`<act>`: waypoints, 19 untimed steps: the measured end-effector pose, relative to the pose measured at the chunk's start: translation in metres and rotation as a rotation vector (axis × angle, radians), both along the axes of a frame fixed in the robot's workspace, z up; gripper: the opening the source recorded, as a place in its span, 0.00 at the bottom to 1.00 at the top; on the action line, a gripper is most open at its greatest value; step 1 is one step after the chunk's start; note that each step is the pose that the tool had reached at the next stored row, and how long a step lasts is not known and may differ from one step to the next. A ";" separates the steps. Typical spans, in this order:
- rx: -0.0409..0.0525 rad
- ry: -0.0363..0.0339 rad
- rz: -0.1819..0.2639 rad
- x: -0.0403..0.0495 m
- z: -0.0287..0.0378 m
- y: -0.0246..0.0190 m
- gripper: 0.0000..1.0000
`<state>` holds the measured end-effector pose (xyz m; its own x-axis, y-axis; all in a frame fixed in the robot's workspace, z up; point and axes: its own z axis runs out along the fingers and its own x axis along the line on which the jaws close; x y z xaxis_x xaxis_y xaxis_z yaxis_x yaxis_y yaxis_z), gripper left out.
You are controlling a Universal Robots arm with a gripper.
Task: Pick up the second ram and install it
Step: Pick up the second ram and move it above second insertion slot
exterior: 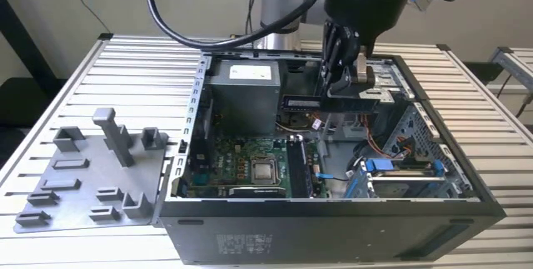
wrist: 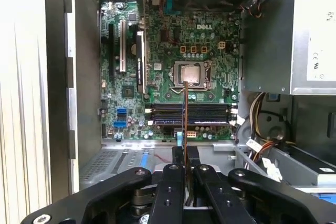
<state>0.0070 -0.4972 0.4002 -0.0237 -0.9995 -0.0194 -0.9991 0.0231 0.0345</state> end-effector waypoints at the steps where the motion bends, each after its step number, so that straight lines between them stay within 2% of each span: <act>1: 0.0000 0.0000 0.000 -0.0003 0.0000 0.0018 0.14; 10: 0.0001 0.0000 0.000 -0.0039 -0.0001 0.0208 0.14; 19: 0.0001 0.0000 0.000 -0.0061 -0.0002 0.0434 0.14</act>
